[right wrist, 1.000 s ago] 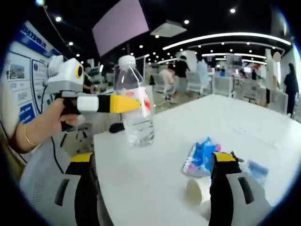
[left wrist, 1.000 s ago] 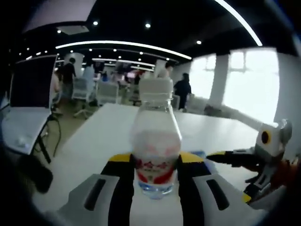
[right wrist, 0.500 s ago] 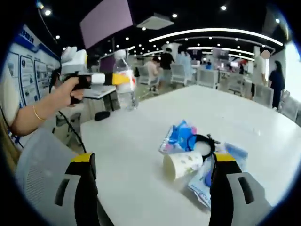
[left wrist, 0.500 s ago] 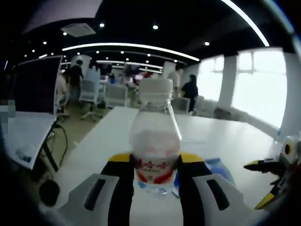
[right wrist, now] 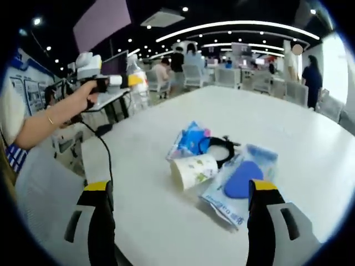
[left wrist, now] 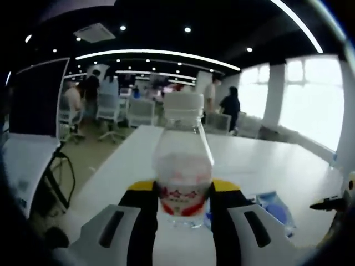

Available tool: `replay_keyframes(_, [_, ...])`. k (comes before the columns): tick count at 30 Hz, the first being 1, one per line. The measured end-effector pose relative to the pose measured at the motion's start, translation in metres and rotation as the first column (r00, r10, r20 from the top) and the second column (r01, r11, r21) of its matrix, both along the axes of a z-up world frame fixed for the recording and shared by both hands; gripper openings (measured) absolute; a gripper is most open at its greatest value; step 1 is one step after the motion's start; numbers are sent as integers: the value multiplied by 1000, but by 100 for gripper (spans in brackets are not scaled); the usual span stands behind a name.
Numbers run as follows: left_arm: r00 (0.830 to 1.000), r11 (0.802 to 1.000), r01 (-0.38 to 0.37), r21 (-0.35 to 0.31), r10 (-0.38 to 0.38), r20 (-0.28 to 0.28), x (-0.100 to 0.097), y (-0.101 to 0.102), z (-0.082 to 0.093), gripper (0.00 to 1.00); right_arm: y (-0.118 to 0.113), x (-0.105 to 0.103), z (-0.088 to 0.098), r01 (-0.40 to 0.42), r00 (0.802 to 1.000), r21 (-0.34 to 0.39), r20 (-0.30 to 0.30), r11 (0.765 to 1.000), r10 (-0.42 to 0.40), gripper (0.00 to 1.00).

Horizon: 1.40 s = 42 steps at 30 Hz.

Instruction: Arrange the tabletop items into an orderly group along one side of the table until the central work area is clear of visible clutter.

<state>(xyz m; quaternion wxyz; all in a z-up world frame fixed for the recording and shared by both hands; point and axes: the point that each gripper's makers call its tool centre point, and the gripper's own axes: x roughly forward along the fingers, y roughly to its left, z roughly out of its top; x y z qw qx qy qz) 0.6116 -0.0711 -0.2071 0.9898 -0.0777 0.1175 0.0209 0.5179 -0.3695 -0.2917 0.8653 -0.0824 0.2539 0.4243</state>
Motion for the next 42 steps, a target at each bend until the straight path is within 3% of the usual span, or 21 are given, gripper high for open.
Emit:
replay_keyframes(13, [996,997,-45,61,49,-69,58,30,-48,34,-14,9,-17,51,998,-48,-37,998,-53,100])
replay_keyframes(21, [996,997,-32,69,37,-85,83,33,-71,34,-12,12,-24,53,997,-58,-53,997,-56,100])
replay_keyframes(31, [992,994,-28,108,40,-117,98,36,-94,34,-14,12,-30,71,994,-62,-82,996,-76,100])
replay_keyframes(42, [993,994,-63,84,71,-95,111,44,-106,34,-17,15,-32,91,991,-68,-93,994,-97,100])
